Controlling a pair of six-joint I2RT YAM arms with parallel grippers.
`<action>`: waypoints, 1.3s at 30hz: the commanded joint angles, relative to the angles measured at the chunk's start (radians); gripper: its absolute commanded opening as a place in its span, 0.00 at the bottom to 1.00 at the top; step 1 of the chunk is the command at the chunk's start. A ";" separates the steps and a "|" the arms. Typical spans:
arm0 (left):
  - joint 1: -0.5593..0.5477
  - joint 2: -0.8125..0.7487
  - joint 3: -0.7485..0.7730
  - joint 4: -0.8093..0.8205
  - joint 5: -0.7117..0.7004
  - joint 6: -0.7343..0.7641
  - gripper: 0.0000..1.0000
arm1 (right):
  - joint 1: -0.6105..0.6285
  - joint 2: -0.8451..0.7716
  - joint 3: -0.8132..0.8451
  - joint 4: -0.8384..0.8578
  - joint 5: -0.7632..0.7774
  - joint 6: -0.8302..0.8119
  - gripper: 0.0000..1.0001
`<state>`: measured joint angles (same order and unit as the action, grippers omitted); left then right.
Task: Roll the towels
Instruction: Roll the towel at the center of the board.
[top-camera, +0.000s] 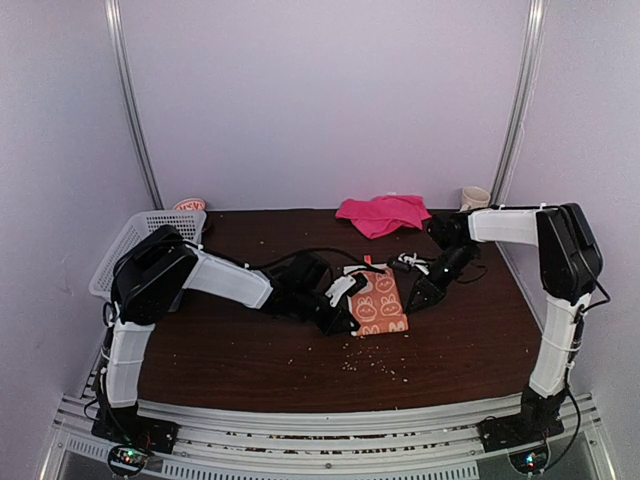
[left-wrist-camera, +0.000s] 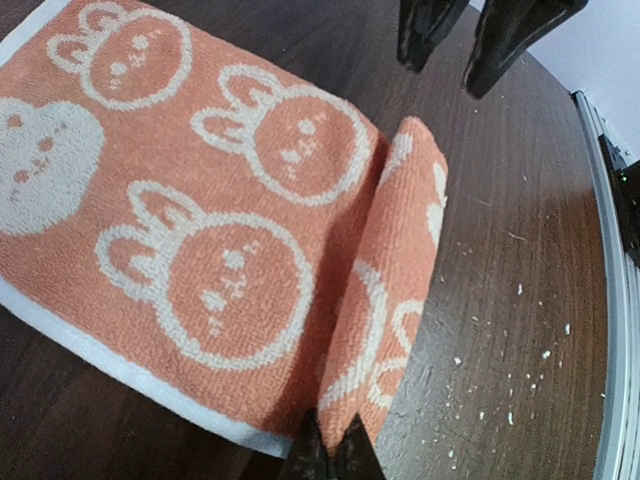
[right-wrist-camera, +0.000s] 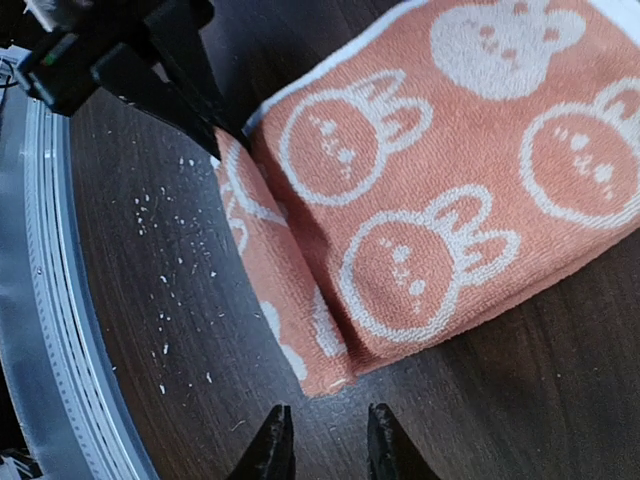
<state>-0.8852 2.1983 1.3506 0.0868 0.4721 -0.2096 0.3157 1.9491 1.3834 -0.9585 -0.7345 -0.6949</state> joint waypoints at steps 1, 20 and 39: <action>0.012 0.036 0.001 -0.026 -0.044 -0.011 0.00 | -0.012 -0.056 0.018 -0.058 -0.070 -0.083 0.25; 0.012 0.039 -0.001 -0.016 -0.037 -0.025 0.00 | 0.088 0.147 0.127 -0.085 -0.191 -0.069 0.04; 0.013 0.001 -0.017 0.005 -0.057 -0.030 0.19 | 0.085 0.218 0.099 0.012 -0.131 0.048 0.02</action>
<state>-0.8845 2.1994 1.3506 0.0929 0.4686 -0.2356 0.4034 2.1342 1.4929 -0.9676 -0.8936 -0.6720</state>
